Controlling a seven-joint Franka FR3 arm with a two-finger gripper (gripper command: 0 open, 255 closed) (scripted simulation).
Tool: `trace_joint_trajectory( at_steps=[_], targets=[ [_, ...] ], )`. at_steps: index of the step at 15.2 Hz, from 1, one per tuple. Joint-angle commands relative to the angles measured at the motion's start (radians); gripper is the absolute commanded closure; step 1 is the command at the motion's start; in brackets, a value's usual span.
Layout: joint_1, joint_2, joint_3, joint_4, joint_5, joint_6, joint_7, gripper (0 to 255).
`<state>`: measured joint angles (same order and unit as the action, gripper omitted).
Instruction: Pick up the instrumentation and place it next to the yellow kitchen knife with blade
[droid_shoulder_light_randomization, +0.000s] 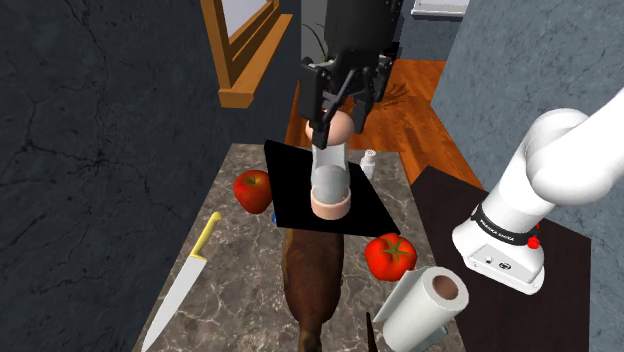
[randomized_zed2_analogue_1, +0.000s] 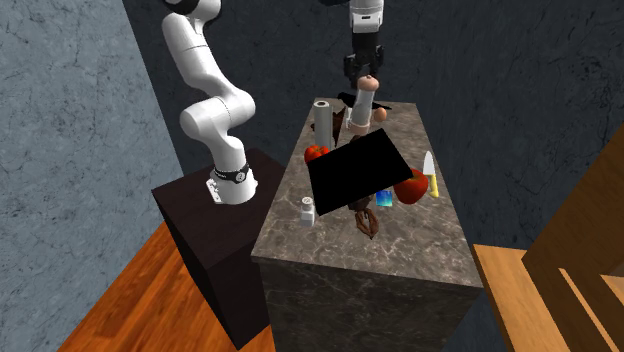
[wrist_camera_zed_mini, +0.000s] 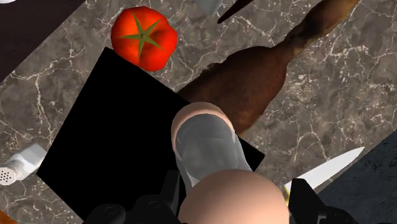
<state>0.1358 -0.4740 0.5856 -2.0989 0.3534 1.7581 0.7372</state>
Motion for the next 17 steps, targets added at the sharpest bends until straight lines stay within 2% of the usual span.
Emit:
trace_joint_trajectory(
  at_steps=[1,6,10,13,17],
  targets=[
    [-0.010,0.065,0.052,0.036,-0.016,0.038,0.045,255],
    [-0.041,0.275,0.194,0.162,-0.125,0.120,0.188,255],
    [-0.033,0.491,0.294,0.289,-0.295,0.160,0.342,255],
    [0.036,0.668,0.316,0.406,-0.451,0.158,0.462,255],
    [0.188,0.880,0.275,0.598,-0.617,0.117,0.570,255]
  ],
)
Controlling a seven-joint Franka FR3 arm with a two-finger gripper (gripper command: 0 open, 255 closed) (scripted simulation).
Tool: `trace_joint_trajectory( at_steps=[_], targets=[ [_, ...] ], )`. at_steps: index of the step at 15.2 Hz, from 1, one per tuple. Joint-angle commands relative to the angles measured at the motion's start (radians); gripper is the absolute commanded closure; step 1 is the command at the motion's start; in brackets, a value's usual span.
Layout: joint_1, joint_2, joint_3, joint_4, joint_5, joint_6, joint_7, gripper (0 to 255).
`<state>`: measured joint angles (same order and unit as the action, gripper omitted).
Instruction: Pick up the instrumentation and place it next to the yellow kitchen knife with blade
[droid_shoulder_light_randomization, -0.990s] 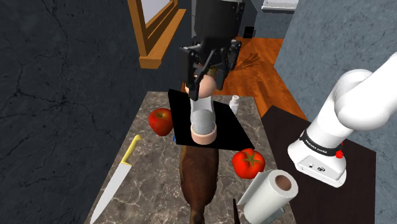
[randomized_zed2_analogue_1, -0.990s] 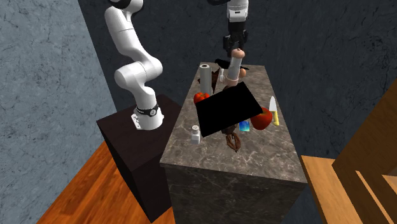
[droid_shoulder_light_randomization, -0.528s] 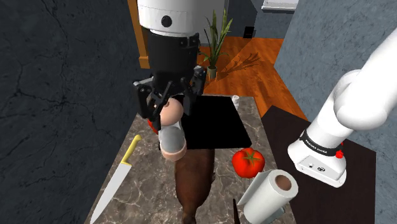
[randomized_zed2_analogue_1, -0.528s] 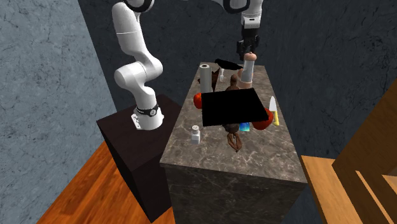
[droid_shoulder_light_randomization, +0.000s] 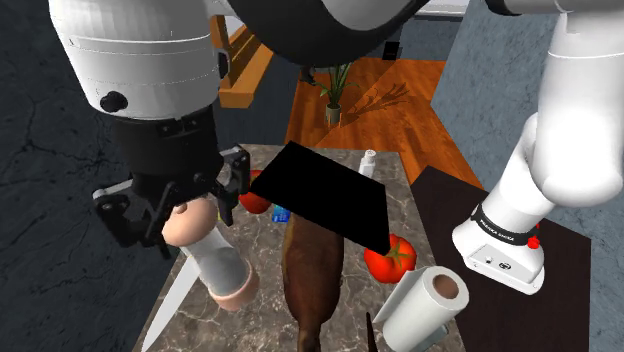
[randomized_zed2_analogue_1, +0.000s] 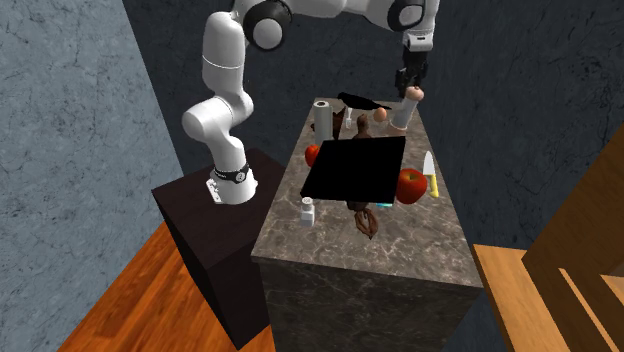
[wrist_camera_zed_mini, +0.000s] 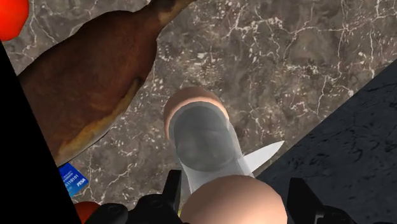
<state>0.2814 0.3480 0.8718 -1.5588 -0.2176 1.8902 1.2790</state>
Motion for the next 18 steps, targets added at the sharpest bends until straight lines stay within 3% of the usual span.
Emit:
trace_joint_trajectory(
  at_steps=[1,5,8,18],
  targets=[
    [0.084,0.107,-0.027,0.112,-0.079,-0.030,0.046,255],
    [0.258,0.304,-0.091,0.377,-0.186,-0.110,0.082,255],
    [0.426,0.490,-0.151,0.692,-0.254,-0.216,0.069,255],
    [0.367,0.476,-0.149,0.510,-0.256,-0.068,0.094,255]
  ],
)
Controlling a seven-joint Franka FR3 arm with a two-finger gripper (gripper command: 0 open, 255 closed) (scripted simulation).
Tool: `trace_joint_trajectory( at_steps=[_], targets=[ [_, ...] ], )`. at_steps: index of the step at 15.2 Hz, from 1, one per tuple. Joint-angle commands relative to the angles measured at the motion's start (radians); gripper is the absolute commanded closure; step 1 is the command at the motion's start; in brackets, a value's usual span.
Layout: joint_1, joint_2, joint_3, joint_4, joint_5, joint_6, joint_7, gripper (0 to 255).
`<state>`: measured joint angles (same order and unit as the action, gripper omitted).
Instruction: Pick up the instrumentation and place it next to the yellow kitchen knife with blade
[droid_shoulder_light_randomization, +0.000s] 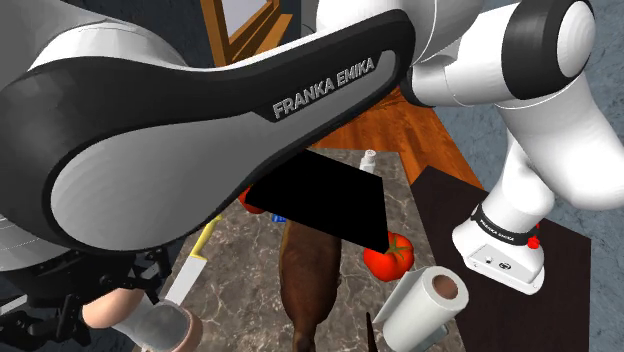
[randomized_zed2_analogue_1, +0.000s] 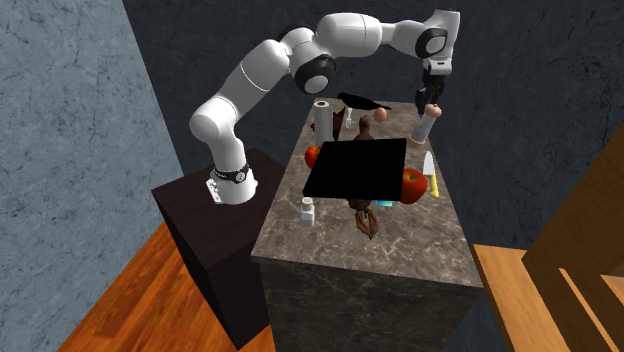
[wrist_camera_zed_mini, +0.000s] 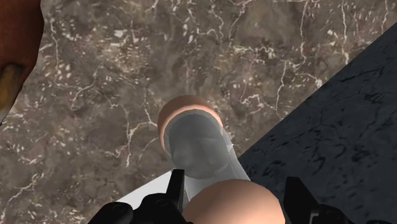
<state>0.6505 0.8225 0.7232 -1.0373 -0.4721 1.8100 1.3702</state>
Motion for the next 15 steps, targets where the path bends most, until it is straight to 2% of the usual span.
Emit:
trace_joint_trajectory(
  at_steps=[1,4,11,12,15],
  targets=[
    [-0.006,0.002,-0.001,-0.025,-0.003,0.025,0.005,255],
    [-0.015,0.006,-0.003,-0.056,-0.007,0.056,0.010,255],
    [-0.014,0.006,-0.003,-0.056,-0.007,0.056,0.010,255],
    [-0.014,0.006,-0.003,-0.056,-0.007,0.056,0.010,0],
    [-0.014,0.006,-0.003,-0.056,-0.007,0.056,0.010,0]
  ],
)
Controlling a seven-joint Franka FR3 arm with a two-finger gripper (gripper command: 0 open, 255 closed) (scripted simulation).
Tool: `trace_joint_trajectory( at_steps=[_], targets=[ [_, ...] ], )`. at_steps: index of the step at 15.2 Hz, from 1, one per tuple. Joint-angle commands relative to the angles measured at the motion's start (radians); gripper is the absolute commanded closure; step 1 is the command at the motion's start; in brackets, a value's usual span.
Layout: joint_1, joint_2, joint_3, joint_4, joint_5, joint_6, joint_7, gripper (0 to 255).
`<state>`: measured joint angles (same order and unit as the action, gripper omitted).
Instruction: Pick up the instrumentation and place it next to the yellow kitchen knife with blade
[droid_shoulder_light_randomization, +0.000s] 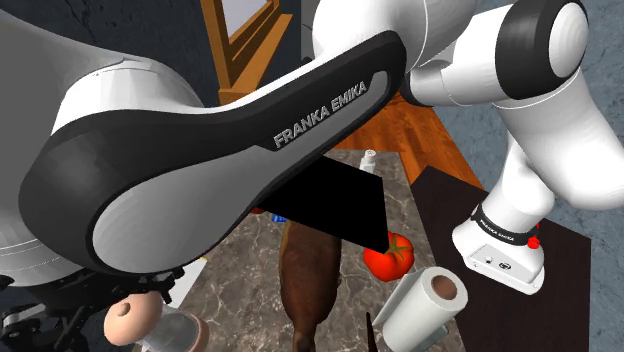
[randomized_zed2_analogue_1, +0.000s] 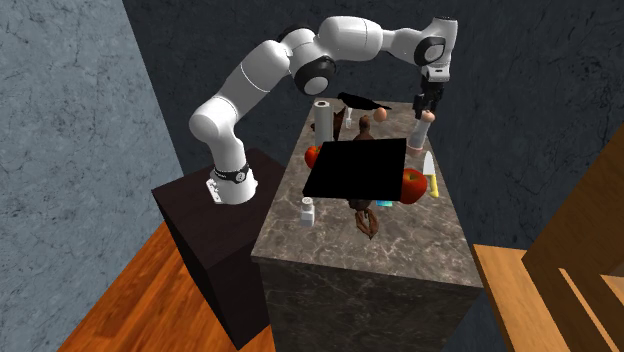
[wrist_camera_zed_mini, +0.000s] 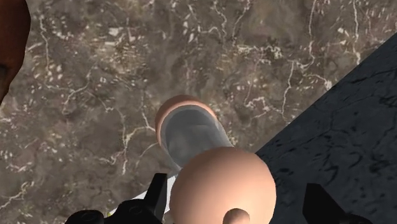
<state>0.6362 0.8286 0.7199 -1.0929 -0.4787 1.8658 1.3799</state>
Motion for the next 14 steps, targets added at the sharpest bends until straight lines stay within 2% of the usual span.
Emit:
trace_joint_trajectory(
  at_steps=[1,2,6,14],
  targets=[
    [0.000,0.000,0.000,0.000,0.000,0.000,0.000,0],
    [0.000,0.000,0.000,0.000,0.000,0.000,0.000,0],
    [0.014,-0.030,0.011,0.086,0.018,-0.105,-0.018,0],
    [0.014,-0.030,0.011,0.086,0.018,-0.105,-0.018,0]
  ],
)
